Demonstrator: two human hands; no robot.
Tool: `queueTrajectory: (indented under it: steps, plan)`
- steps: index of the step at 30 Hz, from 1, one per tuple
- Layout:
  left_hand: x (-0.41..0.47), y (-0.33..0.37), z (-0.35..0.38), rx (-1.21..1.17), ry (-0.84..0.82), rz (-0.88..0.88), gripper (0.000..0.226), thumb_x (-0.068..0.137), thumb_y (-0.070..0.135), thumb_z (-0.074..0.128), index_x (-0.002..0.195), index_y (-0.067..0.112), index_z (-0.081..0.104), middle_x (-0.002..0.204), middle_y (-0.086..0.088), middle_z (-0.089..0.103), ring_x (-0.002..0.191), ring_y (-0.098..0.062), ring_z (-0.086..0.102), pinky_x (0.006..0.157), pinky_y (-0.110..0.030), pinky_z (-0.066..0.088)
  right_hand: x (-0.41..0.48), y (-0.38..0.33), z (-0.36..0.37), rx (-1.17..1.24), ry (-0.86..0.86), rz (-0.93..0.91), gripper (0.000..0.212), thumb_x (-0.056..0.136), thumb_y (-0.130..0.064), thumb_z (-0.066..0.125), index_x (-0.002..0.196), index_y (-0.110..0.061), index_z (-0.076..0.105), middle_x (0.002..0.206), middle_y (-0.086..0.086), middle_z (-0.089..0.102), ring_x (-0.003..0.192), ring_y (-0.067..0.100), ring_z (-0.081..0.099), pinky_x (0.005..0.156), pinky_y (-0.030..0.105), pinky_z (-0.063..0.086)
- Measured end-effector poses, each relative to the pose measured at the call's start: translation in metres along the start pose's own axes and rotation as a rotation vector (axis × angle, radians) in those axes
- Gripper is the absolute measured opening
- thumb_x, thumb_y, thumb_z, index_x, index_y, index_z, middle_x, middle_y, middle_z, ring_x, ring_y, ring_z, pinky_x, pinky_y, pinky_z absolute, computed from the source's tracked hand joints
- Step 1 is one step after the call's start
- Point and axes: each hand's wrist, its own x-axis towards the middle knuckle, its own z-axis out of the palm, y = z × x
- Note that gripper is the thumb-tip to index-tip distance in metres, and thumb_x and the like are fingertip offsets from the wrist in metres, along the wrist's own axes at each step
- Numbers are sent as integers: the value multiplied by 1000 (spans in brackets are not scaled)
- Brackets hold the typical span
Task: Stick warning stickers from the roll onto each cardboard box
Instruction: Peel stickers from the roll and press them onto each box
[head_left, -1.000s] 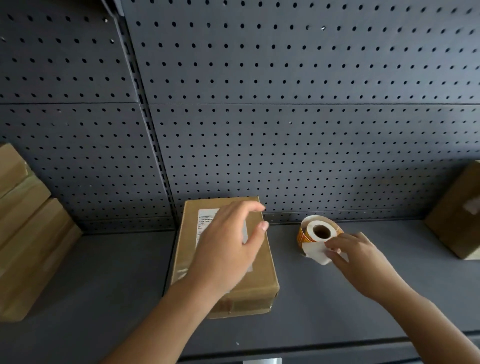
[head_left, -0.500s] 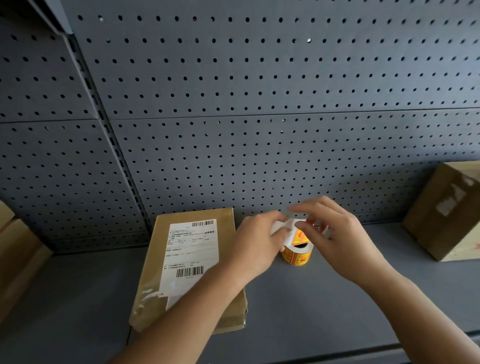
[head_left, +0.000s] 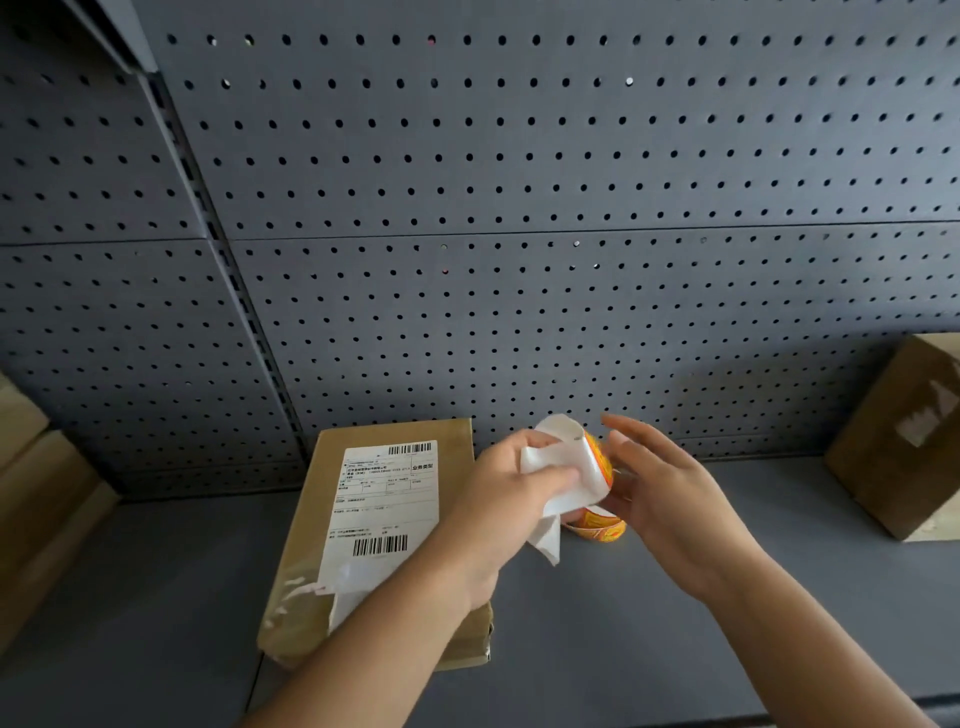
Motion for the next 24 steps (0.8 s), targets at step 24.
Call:
queueTrajectory:
  steps: [24]
  plan:
    - [-19,-8,-9,76,125,290,13,91,26,73,98,15,72,90,-3,77,86,-15,73,78,-27,59,-18,-20,21,-769,156,-549,14,96,-22,66,98,-33,73,102,-6,57,82,16,64,62,14,52]
